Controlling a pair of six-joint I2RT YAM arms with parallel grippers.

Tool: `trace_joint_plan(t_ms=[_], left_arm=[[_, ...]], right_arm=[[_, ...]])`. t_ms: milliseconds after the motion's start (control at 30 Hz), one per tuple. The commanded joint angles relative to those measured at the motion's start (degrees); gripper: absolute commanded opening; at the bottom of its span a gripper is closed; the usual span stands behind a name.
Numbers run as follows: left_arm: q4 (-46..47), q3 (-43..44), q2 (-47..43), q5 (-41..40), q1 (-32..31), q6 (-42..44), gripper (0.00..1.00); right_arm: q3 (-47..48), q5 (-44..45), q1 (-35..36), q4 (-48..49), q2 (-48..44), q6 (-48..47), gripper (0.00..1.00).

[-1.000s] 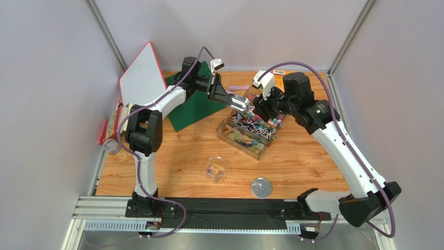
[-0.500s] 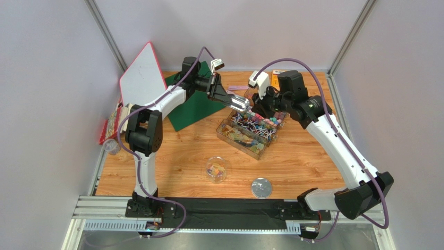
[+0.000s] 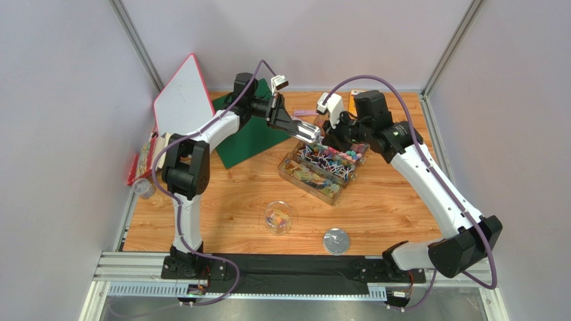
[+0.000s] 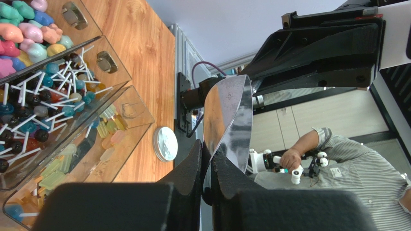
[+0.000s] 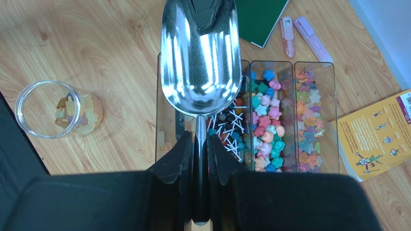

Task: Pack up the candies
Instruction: Adjust the spatula, then scoop the fake candies from the storage box.

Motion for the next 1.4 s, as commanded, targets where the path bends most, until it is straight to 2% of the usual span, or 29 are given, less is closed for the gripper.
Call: trace_joint_plan(t_ms=[0,67,133,200,233,267,367,400,500,567,600,667,767,933,1367], left_arm=[[2.30,1.37,0.46,4.95,-0.08,-1.17,0.19],[1.87,1.63,0.90,3.54,0.36,0.23,0.33],[-0.93,4.25,2.39,1.70,1.59,3.03,0.36],[-14.08,8.03,3.97,-1.28,2.99,13.56,0.41],[-19.79,13.10,6.07,-2.34,3.26,18.38,0.41],[-31.85,16.02,7.22,-3.92,3.44,29.22,0.42],[-51.76,27.01,12.05,-15.94,3.09,47.89,0.43],[-54.10,28.77,12.76,-24.50,2.39,50.57,0.43],[-57.98,29.94,13.12,-39.47,0.46,60.77,0.43],[-57.47,29.06,12.77,-44.60,-0.25,65.69,0.43],[-57.11,29.06,12.94,-48.19,-0.34,66.33,0.43],[-57.11,30.19,14.00,-49.81,-0.16,66.77,0.43],[-57.55,33.18,15.84,-50.69,0.28,67.30,0.43],[-56.06,33.10,18.03,-50.34,0.19,67.74,0.43],[-52.89,28.27,18.83,-46.04,-2.97,66.86,0.42]], right_arm=[[1.65,-2.08,-0.22,1.44,0.68,-1.77,0.00],[2.44,-1.47,-0.74,0.91,0.51,-2.47,0.00],[4.46,-0.07,-1.88,-1.01,0.42,-2.48,0.00],[7.00,0.20,-4.43,-3.99,0.86,-4.30,0.00],[7.98,0.73,-5.31,-9.41,1.82,-5.98,0.00],[8.51,0.64,-7.32,-12.07,2.26,-7.56,0.00],[10.26,1.87,-9.70,-21.74,4.72,-14.15,0.00],[11.58,2.66,-9.89,-24.64,6.03,-16.78,0.00],[15.54,4.59,-10.85,-33.52,10.52,-19.52,0.00],[14.93,6.44,-11.29,-36.26,12.02,-22.94,0.00],[14.84,7.23,-11.29,-36.88,12.63,-23.91,0.00],[16.84,7.85,-11.73,-38.63,14.74,-24.18,0.00],[20.54,8.46,-11.73,-43.38,18.69,-23.84,0.00],[20.82,10.92,-11.64,-47.25,21.43,-21.20,0.00],[11.16,20.15,-9.98,-49.72,18.27,-18.56,0.00]])
